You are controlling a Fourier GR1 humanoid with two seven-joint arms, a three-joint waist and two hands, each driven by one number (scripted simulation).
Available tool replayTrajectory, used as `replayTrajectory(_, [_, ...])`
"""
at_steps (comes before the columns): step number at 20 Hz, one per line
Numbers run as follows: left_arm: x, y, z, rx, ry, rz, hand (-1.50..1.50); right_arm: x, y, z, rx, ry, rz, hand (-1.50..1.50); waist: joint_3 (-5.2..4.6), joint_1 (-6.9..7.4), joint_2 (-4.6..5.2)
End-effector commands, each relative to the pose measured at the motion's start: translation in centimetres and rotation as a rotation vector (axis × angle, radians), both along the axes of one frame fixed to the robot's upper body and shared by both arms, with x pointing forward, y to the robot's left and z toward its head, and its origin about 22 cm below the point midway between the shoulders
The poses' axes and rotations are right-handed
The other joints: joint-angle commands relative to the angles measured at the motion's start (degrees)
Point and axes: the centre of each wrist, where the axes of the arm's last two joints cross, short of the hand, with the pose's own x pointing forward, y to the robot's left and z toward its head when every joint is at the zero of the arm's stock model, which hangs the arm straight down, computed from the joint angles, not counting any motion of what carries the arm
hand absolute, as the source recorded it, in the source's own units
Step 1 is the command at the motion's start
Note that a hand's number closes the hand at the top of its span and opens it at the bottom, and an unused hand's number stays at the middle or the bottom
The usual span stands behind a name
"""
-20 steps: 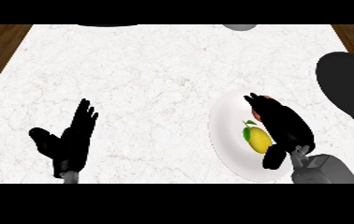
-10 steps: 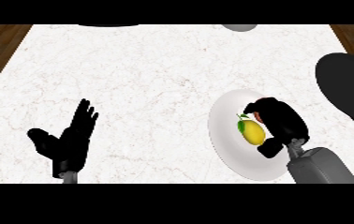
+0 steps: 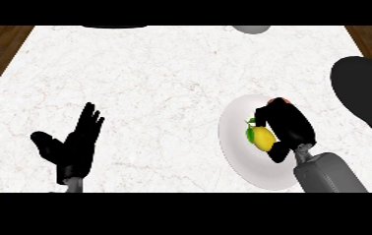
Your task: Pick the lemon from the plate and place it in the pan
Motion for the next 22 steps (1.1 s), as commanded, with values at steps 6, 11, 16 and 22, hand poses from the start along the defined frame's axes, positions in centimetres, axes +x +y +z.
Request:
replayTrajectory(6, [0.0,-0.6,-0.5,-0.008,0.081,-0.007,0.00,5.0,2.7,0.9,0.090,0.091,-0.463,1.50,0.04,0.37,1.06])
replayTrajectory(11, [-2.4,-2.3,-1.5,-0.008,0.083,-0.004,0.00,5.9,2.0,0.6,0.022,-0.098,-0.472,1.50,0.06,0.36,0.90])
replayTrajectory(16, [-1.0,-0.4,-0.9,0.004,0.078,0.020,0.00,5.2,2.7,5.7,0.011,-0.433,-0.515,1.50,0.03,-0.70,0.56])
replayTrajectory(22, [-1.8,1.2,-1.7,0.000,0.093,0.005,0.00,3.3,3.8,9.9,0.087,-0.609,-0.656,1.50,-0.01,-0.83,0.61])
